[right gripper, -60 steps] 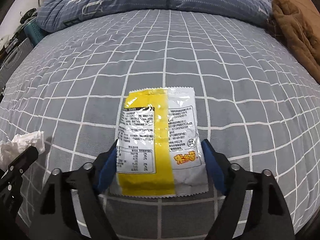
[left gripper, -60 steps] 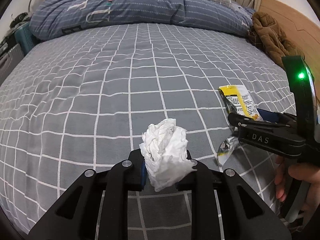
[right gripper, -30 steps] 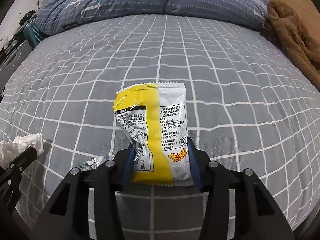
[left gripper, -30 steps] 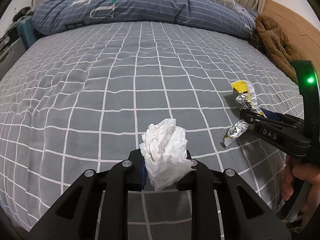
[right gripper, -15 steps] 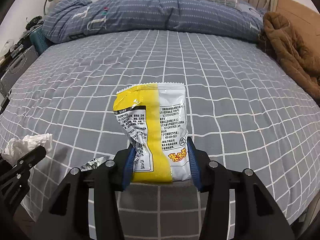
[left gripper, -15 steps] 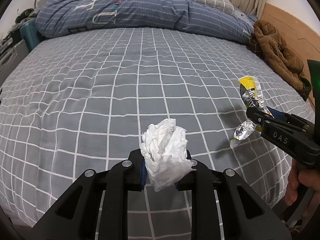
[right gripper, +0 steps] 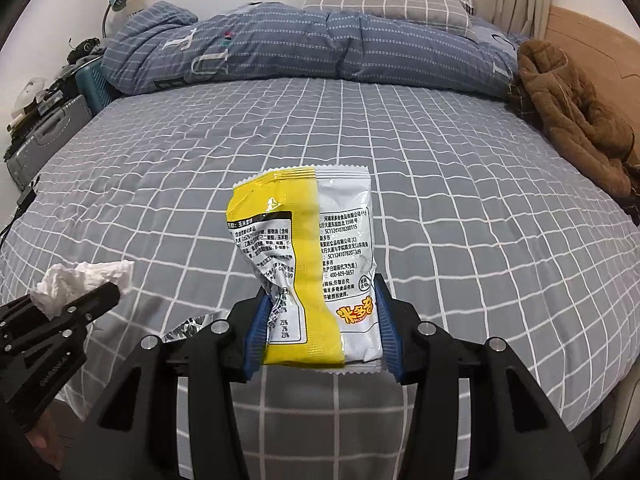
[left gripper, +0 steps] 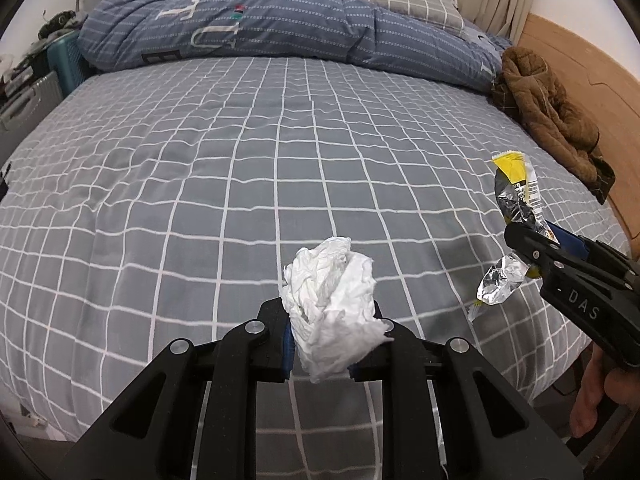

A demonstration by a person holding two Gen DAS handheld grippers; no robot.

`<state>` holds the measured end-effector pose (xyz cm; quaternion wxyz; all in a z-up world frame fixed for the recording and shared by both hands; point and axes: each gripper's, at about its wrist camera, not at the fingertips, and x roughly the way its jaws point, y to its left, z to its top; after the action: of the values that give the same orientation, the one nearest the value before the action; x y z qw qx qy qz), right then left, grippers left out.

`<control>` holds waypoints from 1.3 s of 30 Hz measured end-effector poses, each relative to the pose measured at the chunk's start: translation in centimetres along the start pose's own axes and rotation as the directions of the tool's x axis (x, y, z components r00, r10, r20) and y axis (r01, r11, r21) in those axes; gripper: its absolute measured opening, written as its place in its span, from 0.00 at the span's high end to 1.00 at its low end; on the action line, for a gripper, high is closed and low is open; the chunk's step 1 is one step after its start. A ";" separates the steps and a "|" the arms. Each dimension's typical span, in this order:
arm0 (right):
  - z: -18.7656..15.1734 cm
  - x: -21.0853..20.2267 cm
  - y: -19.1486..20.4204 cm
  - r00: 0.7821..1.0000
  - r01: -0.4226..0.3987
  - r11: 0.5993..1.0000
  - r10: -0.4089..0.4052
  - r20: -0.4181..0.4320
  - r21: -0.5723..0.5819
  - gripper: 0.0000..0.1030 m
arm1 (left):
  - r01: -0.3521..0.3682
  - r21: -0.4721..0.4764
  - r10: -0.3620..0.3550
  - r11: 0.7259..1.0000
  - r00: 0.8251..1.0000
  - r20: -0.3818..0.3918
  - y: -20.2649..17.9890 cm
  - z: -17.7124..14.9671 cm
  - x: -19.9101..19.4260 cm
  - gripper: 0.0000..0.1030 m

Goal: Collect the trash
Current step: 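Lift the tissue with the left tool while the right tool lifts the snack packet, then carry the tissue and snack packet down over the black bin with both tools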

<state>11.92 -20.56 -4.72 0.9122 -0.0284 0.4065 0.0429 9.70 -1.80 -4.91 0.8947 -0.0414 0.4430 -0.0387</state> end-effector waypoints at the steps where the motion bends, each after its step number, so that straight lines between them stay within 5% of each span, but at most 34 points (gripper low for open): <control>1: -0.2 -0.2 0.1 1.000 -0.003 1.000 0.003 0.000 0.001 0.56 | -0.002 -0.001 0.002 1.000 1.000 0.003 -0.1 -0.2 -0.2 0.83; 39: -5.5 -9.0 1.9 0.997 -0.051 0.999 0.050 0.054 0.009 0.56 | -0.013 -0.006 0.013 1.000 0.999 0.030 -1.5 -6.3 -7.1 0.84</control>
<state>1.66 -19.66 -1.71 0.9216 -0.0120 0.3826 0.0644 0.37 -2.78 -2.97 0.9014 -0.0416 0.4300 -0.0312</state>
